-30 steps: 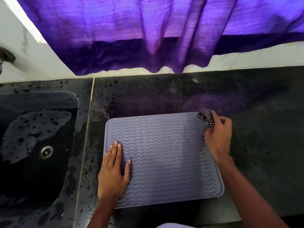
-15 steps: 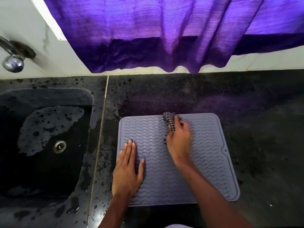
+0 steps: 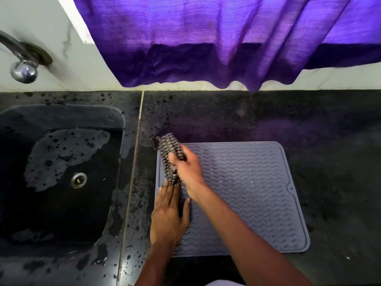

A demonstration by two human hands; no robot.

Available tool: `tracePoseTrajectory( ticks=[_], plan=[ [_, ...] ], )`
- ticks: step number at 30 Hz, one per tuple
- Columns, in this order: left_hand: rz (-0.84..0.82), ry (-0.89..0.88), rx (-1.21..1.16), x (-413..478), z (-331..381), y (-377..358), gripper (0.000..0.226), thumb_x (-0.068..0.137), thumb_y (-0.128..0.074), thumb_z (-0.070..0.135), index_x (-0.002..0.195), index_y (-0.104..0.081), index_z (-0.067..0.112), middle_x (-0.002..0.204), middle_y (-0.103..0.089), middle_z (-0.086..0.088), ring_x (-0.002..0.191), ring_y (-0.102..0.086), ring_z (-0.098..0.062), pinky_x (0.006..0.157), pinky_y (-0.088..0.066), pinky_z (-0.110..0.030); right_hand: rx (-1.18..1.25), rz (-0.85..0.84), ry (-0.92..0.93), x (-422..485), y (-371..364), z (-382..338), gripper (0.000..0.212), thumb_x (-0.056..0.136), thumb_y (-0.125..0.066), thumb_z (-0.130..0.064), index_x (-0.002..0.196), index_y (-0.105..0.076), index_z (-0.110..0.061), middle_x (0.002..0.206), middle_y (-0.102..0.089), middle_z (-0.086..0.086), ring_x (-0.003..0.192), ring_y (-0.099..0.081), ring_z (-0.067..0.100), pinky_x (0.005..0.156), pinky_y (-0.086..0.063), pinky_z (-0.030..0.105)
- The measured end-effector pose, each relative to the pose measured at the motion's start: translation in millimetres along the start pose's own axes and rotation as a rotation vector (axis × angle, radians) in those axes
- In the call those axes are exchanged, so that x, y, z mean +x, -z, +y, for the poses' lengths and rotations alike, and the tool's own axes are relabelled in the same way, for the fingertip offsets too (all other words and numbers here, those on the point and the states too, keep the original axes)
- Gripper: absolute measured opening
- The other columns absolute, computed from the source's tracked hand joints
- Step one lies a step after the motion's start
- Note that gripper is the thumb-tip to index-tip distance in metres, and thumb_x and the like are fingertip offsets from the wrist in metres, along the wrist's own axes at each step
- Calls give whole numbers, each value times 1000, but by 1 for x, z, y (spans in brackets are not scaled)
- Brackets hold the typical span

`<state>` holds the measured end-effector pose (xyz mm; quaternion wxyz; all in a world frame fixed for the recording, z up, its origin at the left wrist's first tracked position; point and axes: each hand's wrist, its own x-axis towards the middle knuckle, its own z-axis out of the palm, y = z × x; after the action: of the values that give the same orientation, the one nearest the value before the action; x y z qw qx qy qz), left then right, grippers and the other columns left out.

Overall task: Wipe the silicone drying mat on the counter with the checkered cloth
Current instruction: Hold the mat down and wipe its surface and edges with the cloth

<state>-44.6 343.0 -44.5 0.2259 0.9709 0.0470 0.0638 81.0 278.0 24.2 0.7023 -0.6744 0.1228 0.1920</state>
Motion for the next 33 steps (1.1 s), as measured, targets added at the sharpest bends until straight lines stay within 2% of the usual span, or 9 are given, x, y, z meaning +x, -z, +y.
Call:
tracePoseTrajectory(
  ticks=[2, 4, 7, 10, 14, 16, 25, 29, 33],
  plan=[
    [21, -32, -31, 2, 1, 0, 58, 96, -48, 40, 138, -55, -1, 149, -48, -17, 141, -44, -30, 117, -33, -40, 338, -17, -144, -6, 18, -4, 22, 93, -62, -24, 114, -67, -19, 110, -73, 4, 100, -67, 22, 90, -53, 40],
    [30, -60, -58, 3, 1, 0, 59, 98, -50, 38, 143, -49, 0, 154, -42, -13, 146, -38, -24, 118, -33, -42, 474, -18, -175, -13, 42, -9, 43, 83, -69, -41, 117, -65, -14, 109, -72, 6, 97, -66, 21, 88, -52, 41],
    [57, -65, -111, 3, 2, 5, 55, 98, -52, 33, 142, -50, 1, 154, -44, -10, 145, -39, -22, 117, -36, -44, 86, 135, -101, -19, 77, -13, 47, 73, -82, -37, 112, -63, -21, 106, -73, -4, 94, -68, 13, 77, -55, 30],
    [122, 2, -187, 1, 1, 9, 45, 96, -59, 20, 137, -56, 1, 148, -51, -8, 139, -47, -21, 111, -44, -41, -438, 324, 3, -15, 102, -10, 40, 80, -77, -24, 116, -59, -21, 96, -66, -11, 85, -63, 6, 61, -43, 17],
    [109, 59, -235, -2, 2, 14, 49, 91, -66, 8, 138, -55, -1, 148, -51, -9, 137, -49, -21, 112, -41, -32, -912, 492, 190, -10, 96, 1, 36, 84, -71, -23, 115, -60, -9, 97, -68, 10, 89, -64, 27, 72, -50, 29],
    [112, 36, -247, -2, 2, 14, 48, 90, -65, 5, 137, -56, -2, 146, -53, -10, 136, -50, -22, 114, -37, -27, -997, 526, 280, -12, 82, 5, 32, 83, -70, -20, 110, -63, -5, 95, -67, 15, 87, -63, 31, 73, -50, 34],
    [188, 40, -332, 2, -2, 16, 38, 83, -70, -5, 120, -68, -3, 129, -66, -10, 123, -60, -20, 109, -43, -25, -944, 387, 340, -14, 1, 20, 40, 86, -63, -19, 124, -57, -9, 114, -61, 11, 105, -57, 29, 90, -45, 40],
    [140, 72, -416, 2, -6, 19, 35, 77, -75, -7, 111, -70, -5, 114, -71, -14, 104, -70, -26, 85, -58, -35, -902, 282, 377, -13, -34, 23, 39, 88, -60, -18, 125, -56, -10, 114, -62, 9, 105, -58, 28, 89, -46, 37],
    [128, 85, -439, 1, -8, 19, 32, 70, -80, -9, 101, -71, -7, 100, -72, -14, 86, -71, -27, 71, -55, -29, -881, 202, 383, -7, -52, 21, 37, 89, -59, -20, 125, -56, -11, 117, -62, 7, 107, -57, 24, 90, -43, 33]
  ],
)
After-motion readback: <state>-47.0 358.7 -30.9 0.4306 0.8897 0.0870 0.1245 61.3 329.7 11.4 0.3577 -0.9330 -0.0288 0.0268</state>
